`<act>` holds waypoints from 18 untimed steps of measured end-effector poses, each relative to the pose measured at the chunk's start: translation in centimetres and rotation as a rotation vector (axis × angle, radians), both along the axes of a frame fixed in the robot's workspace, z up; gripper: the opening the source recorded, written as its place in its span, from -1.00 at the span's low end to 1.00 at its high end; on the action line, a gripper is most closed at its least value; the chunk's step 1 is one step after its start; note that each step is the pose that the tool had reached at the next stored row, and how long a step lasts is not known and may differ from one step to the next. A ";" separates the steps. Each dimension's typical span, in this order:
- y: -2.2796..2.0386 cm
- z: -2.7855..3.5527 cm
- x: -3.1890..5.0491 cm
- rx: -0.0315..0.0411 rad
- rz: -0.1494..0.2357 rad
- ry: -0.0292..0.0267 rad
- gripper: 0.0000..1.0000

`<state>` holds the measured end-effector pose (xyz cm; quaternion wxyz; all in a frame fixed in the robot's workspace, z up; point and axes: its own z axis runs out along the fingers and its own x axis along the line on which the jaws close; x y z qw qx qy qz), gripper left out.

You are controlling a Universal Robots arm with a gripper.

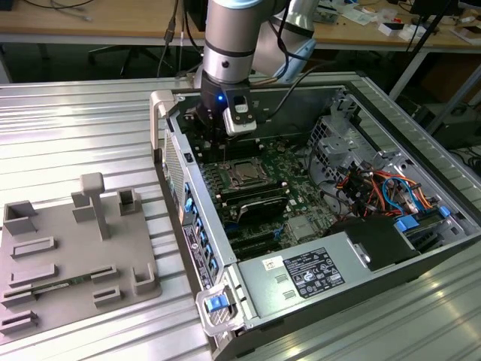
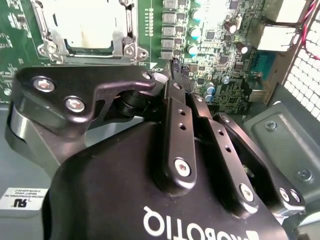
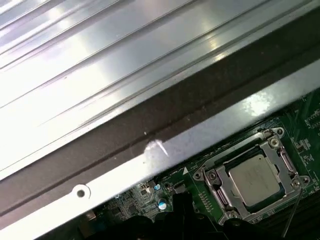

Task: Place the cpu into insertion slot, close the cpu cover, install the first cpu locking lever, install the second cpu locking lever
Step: 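Install the first cpu locking lever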

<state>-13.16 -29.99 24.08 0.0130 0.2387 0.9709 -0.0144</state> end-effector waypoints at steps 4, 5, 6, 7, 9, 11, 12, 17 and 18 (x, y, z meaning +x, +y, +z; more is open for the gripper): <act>0.07 -0.04 0.18 -0.0001 0.049 0.0002 -0.79; 0.08 -0.06 0.18 -0.0001 0.072 0.0002 -0.79; 0.08 -0.07 0.20 0.0000 0.090 0.0001 -0.79; 0.08 -0.08 0.23 -0.0001 0.103 0.0001 -0.79; 0.20 -0.08 0.40 -0.0001 0.115 0.0000 -0.79; 0.32 -0.08 0.63 0.0000 0.120 0.0000 -0.79; 0.38 -0.08 0.92 0.0000 0.127 0.0000 -0.79; 0.46 -0.08 1.95 -0.0001 0.150 0.0001 -0.79; 0.47 -0.08 2.09 -0.0001 0.155 0.0001 -0.79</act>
